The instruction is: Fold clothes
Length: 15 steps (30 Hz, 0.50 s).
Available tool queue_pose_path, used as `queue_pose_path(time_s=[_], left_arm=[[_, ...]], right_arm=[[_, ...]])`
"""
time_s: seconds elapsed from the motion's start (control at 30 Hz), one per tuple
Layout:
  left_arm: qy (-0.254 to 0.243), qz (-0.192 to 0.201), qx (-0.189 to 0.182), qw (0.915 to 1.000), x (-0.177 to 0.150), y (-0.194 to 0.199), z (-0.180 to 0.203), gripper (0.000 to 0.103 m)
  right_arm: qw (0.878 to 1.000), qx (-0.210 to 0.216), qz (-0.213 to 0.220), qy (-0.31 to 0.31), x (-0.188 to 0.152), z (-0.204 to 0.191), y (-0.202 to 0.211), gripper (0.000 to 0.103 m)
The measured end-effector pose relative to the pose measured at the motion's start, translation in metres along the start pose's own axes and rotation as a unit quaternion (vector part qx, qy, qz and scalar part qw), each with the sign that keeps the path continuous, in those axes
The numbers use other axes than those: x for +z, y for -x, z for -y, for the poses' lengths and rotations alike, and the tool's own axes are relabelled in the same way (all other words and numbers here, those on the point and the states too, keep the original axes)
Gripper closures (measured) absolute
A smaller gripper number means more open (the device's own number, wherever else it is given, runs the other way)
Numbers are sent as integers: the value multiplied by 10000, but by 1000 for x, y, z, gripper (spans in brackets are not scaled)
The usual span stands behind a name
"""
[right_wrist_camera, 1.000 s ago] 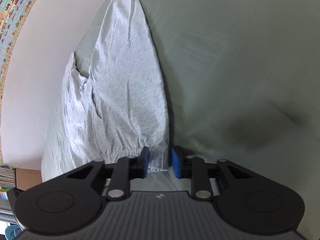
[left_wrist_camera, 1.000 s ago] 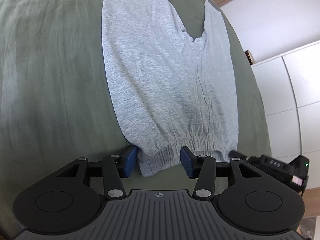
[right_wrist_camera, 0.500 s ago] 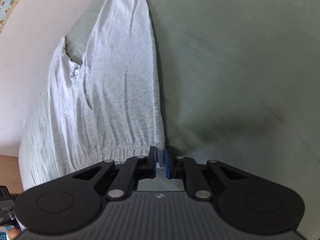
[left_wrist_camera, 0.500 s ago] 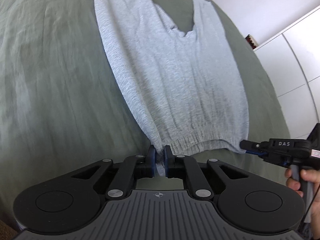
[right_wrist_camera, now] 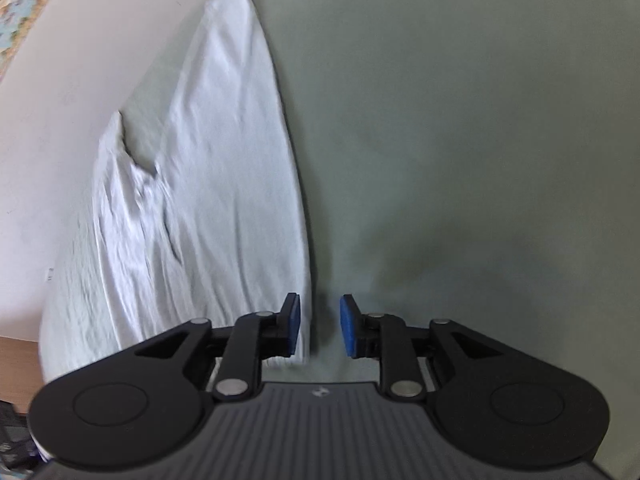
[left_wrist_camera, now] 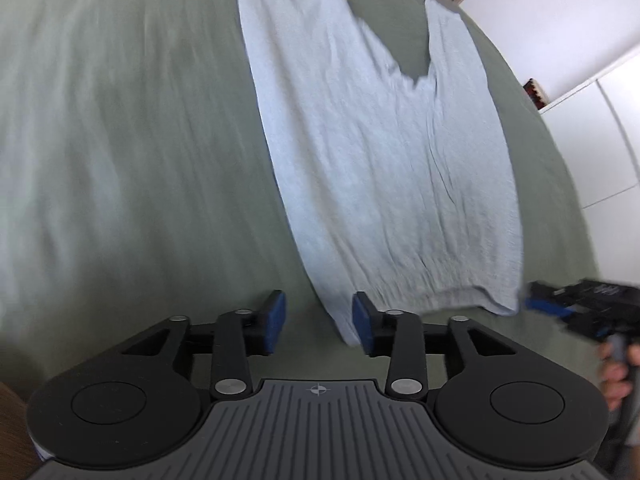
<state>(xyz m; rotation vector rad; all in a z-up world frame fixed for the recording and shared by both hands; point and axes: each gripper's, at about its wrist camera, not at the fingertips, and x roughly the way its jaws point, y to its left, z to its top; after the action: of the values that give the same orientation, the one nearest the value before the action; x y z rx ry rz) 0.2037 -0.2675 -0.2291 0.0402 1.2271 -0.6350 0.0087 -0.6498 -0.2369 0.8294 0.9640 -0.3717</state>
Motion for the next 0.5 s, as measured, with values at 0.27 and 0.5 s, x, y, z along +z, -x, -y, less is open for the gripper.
queue_pose_path(time_s=[0.27, 0.5], left_arm=[[-1551, 547, 791, 9832, 34, 38, 22, 59], [-2175, 714, 1045, 9678, 41, 71, 17, 59]], right_arm=[[9654, -574, 903, 2378, -11, -100, 47, 43], [9513, -400, 767, 2958, -36, -158, 50, 39]])
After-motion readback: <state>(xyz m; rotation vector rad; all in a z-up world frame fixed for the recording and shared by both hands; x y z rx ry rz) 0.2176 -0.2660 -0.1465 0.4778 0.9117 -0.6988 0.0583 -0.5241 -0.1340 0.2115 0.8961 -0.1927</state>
